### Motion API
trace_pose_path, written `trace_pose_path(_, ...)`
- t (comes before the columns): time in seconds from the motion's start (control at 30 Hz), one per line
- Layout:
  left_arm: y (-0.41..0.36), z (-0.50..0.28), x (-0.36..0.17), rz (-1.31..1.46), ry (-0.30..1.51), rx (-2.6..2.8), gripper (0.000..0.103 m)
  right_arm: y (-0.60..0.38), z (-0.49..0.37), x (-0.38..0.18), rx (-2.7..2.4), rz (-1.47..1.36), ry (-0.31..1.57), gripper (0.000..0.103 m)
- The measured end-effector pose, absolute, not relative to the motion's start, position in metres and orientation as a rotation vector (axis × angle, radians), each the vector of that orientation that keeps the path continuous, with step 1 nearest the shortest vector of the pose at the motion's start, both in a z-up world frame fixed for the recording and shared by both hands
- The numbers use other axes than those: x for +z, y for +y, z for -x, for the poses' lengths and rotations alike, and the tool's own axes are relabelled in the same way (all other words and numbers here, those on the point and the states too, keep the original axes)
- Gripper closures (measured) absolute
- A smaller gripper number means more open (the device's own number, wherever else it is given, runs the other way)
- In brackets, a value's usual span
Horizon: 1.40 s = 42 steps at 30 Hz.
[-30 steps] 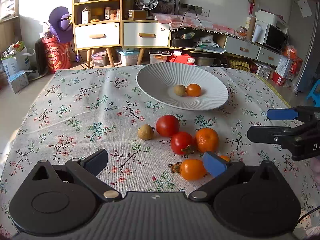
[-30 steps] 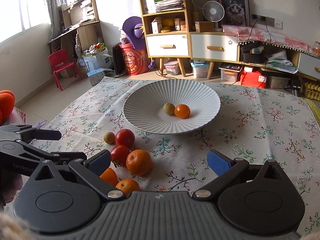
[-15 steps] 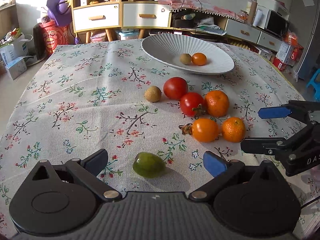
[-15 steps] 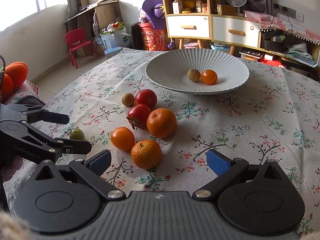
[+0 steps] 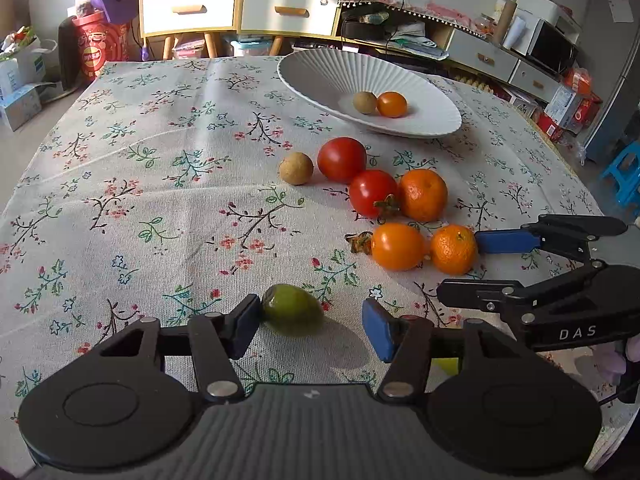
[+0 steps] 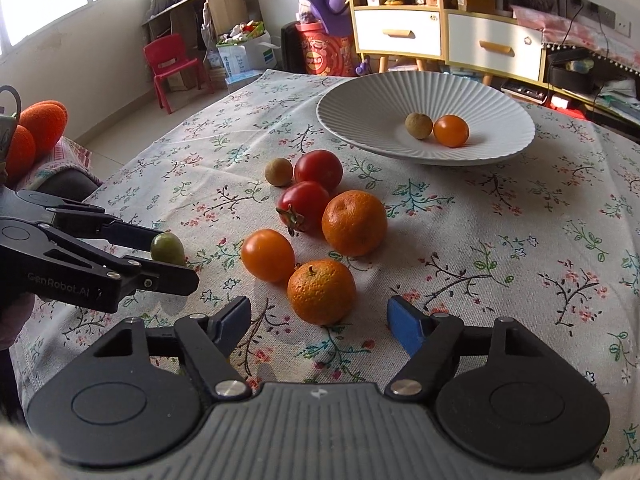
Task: Organize fruits
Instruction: 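Grasp the green lime with the left tool while the right tool grasps a mandarin, then carry the lime and mandarin into the white bowl while both tools open to release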
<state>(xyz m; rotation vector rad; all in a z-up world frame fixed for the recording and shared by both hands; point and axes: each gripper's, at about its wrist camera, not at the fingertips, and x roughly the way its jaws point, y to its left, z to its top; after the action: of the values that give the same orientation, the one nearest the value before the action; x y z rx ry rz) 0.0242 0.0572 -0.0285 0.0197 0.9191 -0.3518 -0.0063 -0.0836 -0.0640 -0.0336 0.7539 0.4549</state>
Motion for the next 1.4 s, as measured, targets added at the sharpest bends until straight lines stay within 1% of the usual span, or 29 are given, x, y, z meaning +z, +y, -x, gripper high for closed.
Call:
trace_pose_path(0.03, 0.057, -0.024, -0.028, -0.022, 0.921, -0.347, 0.051, -0.083, 0.007, -0.064, 0.457, 0.035, 0.753, 0.035)
trace_pose_path(0.17, 0.058, -0.025, -0.027, -0.031, 0.928, -0.334, 0.065, -0.082, 0.006, -0.064, 0.46, 0.047, 0.746, 0.044)
trace_pose_path(0.23, 0.059, -0.026, -0.027, -0.028, 0.932, -0.335, 0.065, -0.082, 0.005, -0.064, 0.456, 0.043, 0.743, 0.047)
trace_pose_path(0.33, 0.058, -0.024, -0.026, -0.036, 0.929, -0.34, 0.066, -0.082, 0.004, -0.063, 0.444, 0.042, 0.74, 0.06)
trace_pose_path(0.37, 0.058, -0.023, -0.026, -0.036, 0.929, -0.342, 0.066, -0.083, 0.004, -0.063, 0.438, 0.043, 0.739, 0.068)
trace_pose_path(0.4, 0.058, -0.023, -0.025, -0.036, 0.928, -0.344, 0.066, -0.083, 0.004, -0.062, 0.438, 0.041, 0.74, 0.07)
trace_pose_path(0.63, 0.054, -0.022, -0.021, -0.04, 0.917, -0.36, 0.066, -0.083, 0.0, -0.054, 0.419, 0.012, 0.788, 0.071)
trace_pose_path(1.1, 0.039, -0.031, -0.006, -0.003, 0.871, -0.39, 0.066, -0.09, -0.006, -0.026, 0.395, -0.006, 0.741, 0.071)
trace_pose_path(1.4, 0.02, -0.051, 0.008, 0.034, 0.83, -0.408, 0.066, -0.099, -0.026, -0.014, 0.348, -0.014, 0.693, 0.071)
